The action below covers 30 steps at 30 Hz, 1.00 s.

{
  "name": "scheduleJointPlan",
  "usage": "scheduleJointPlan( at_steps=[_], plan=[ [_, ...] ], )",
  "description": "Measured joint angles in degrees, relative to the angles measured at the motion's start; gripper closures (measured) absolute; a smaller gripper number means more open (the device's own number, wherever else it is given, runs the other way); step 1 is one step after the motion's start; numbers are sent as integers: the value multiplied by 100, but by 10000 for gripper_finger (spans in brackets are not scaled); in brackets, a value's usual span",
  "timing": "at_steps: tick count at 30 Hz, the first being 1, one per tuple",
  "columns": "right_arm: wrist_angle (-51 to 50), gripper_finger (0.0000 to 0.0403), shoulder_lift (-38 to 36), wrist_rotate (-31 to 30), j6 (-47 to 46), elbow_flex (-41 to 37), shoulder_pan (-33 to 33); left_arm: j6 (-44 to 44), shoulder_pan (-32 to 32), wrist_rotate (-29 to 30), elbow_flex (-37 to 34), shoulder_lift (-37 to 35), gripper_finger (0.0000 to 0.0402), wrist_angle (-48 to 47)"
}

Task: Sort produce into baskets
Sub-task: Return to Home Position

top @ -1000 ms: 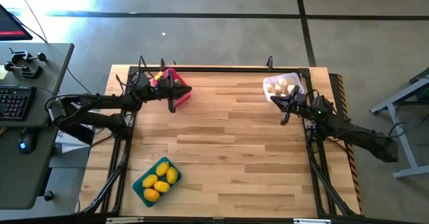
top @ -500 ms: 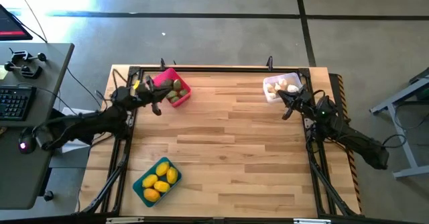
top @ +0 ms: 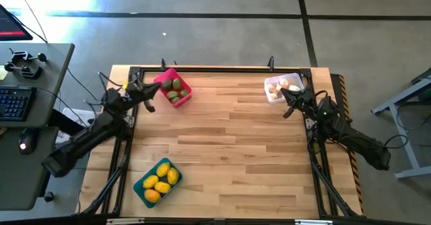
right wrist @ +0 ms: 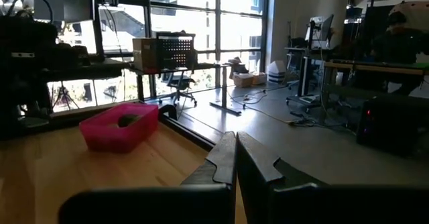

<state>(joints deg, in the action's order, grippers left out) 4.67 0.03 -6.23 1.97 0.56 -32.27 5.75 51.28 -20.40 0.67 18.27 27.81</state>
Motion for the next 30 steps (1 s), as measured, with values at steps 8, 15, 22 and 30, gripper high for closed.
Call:
scheduleJointPlan(
  at_steps=[8, 15, 22, 30],
  plan=[
    [4, 403, 1, -131, -47, -1, 0, 235, 418, 191, 15, -1798, 401, -1988],
    [28, 403, 0, 204, -179, -2, -7, -53, 422, 380, -2, -1808, 401, -2184],
    [-171, 403, 4, 630, -201, -2, -7, 480, 352, -740, 7, -1810, 401, -1701],
    [-394, 403, 35, 805, -194, 1, -4, 70, -322, -889, 2, -1808, 401, -2143]
  ],
)
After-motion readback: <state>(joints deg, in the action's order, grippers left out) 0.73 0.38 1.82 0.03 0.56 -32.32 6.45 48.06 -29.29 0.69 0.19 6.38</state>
